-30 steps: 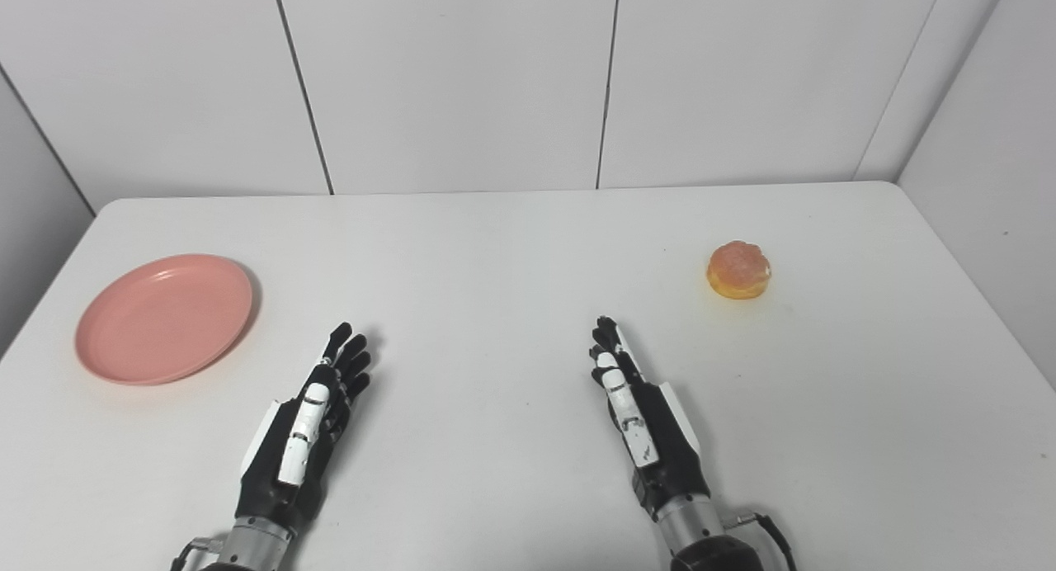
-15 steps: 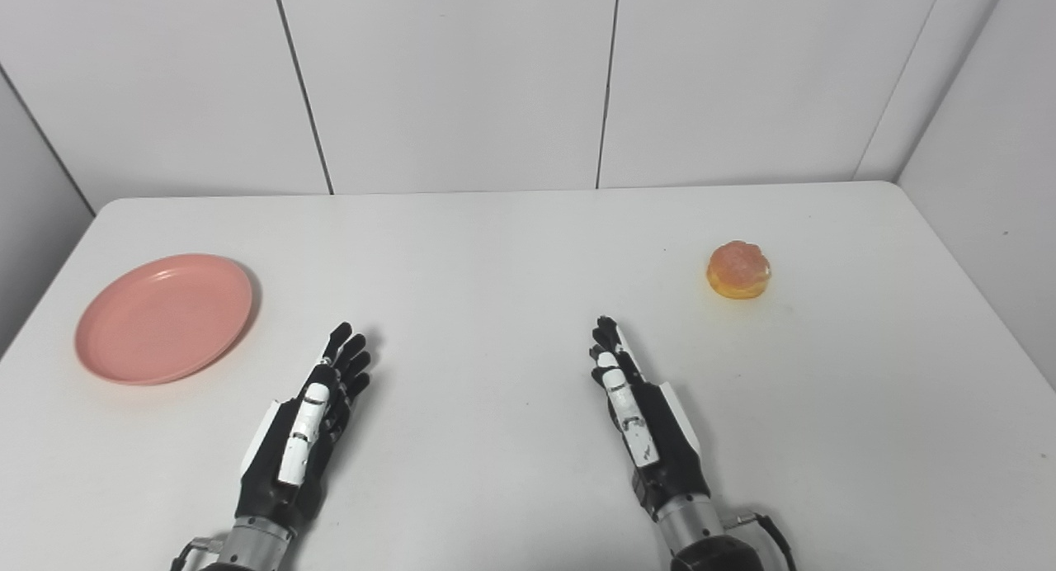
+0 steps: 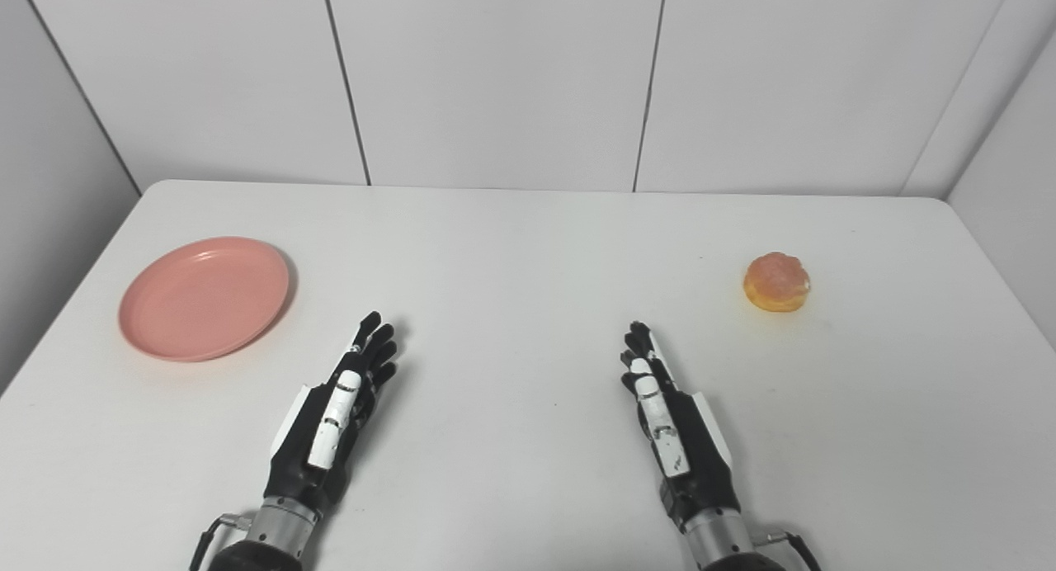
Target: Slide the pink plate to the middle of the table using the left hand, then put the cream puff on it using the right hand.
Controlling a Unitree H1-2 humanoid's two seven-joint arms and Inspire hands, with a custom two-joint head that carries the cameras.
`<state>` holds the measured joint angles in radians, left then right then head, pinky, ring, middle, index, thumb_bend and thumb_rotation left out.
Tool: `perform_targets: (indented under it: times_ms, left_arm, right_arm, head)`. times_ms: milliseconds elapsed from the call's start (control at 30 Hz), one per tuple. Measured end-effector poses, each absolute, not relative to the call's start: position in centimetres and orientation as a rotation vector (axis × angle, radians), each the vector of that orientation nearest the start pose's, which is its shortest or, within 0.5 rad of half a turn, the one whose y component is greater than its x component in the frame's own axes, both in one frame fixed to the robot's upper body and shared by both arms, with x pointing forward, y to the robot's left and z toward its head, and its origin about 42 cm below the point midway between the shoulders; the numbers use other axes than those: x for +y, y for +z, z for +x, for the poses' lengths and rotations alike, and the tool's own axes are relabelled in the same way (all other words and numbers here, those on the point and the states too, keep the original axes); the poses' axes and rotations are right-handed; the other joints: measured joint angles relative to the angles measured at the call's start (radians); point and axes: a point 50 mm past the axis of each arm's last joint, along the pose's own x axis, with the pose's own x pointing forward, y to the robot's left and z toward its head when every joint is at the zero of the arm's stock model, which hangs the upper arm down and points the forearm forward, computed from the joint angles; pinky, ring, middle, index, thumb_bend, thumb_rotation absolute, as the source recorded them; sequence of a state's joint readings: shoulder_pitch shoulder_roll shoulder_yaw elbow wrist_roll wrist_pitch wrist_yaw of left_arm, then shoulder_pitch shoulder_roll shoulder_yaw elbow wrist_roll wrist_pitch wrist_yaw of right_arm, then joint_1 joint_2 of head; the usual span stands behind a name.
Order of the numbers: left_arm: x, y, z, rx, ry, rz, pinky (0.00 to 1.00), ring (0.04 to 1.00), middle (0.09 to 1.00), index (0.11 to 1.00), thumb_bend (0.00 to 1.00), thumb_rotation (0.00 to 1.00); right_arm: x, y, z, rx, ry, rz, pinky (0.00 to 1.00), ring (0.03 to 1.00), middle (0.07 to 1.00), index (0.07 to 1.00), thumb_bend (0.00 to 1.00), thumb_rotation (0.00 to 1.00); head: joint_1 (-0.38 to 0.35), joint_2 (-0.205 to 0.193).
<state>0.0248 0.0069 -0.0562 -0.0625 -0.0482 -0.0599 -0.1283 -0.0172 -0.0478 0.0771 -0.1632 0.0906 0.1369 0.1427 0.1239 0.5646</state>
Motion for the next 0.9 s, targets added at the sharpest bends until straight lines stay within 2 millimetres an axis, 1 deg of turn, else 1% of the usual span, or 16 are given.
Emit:
perform_targets:
  times_ms: [67,167,233,300,367,400,433,500,667,900]
  left_arm:
    - [19.0,11.0,27.5,-0.100,-0.170,-0.024,0.98,0.964,0.973,0.972,0.47,1.00]
    - [18.5,11.0,27.5,-0.105,-0.156,-0.004,0.96,0.950,0.963,0.962,0.48,1.00]
    - [18.3,11.0,27.5,-0.110,-0.145,-0.002,0.95,0.944,0.961,0.959,0.49,1.00]
    - [18.0,10.9,27.5,-0.116,-0.140,0.003,0.95,0.940,0.961,0.959,0.49,1.00]
    - [17.6,11.0,27.5,-0.123,-0.133,-0.001,0.94,0.938,0.961,0.959,0.48,1.00]
    - [17.4,11.0,27.6,-0.124,-0.131,-0.002,0.94,0.937,0.961,0.959,0.48,1.00]
    - [17.2,11.0,27.6,-0.125,-0.129,0.001,0.94,0.936,0.960,0.959,0.48,1.00]
    - [17.1,10.9,27.7,-0.126,-0.130,0.004,0.94,0.939,0.961,0.961,0.49,1.00]
    - [16.8,10.8,27.8,-0.125,-0.124,0.014,0.95,0.949,0.962,0.962,0.50,1.00]
    - [16.6,10.8,27.9,-0.125,-0.125,0.015,0.96,0.951,0.962,0.963,0.49,1.00]
  right_arm:
    - [-19.7,13.5,28.6,-0.039,0.240,0.046,1.00,1.000,1.000,1.000,0.27,1.00]
    - [-20.3,13.4,28.5,-0.039,0.248,0.047,1.00,1.000,1.000,1.000,0.25,1.00]
    - [-20.7,13.4,28.5,-0.042,0.246,0.049,1.00,1.000,1.000,1.000,0.24,1.00]
    - [-20.9,13.2,28.5,-0.046,0.243,0.048,1.00,1.000,1.000,1.000,0.23,1.00]
    - [-21.1,13.2,28.4,-0.048,0.248,0.044,1.00,1.000,1.000,1.000,0.21,1.00]
    - [-21.2,13.1,28.4,-0.050,0.252,0.041,1.00,1.000,1.000,1.000,0.20,1.00]
    - [-21.3,13.1,28.4,-0.051,0.255,0.041,1.00,1.000,1.000,1.000,0.20,1.00]
    - [-21.4,13.0,28.4,-0.049,0.254,0.047,1.00,1.000,1.000,1.000,0.19,1.00]
    - [-21.6,12.9,28.3,-0.047,0.250,0.053,1.00,1.000,1.000,1.000,0.16,1.00]
    - [-21.6,12.9,28.2,-0.046,0.250,0.070,1.00,1.000,1.000,1.000,0.13,1.00]
  head:
    - [0.000,0.000]
    - [0.077,-0.041]
    - [0.085,-0.046]
    - [0.126,-0.078]
    - [0.129,-0.081]
    - [0.140,-0.094]
    - [0.141,-0.095]
    - [0.161,-0.118]
    - [0.177,-0.127]
    - [0.181,-0.127]
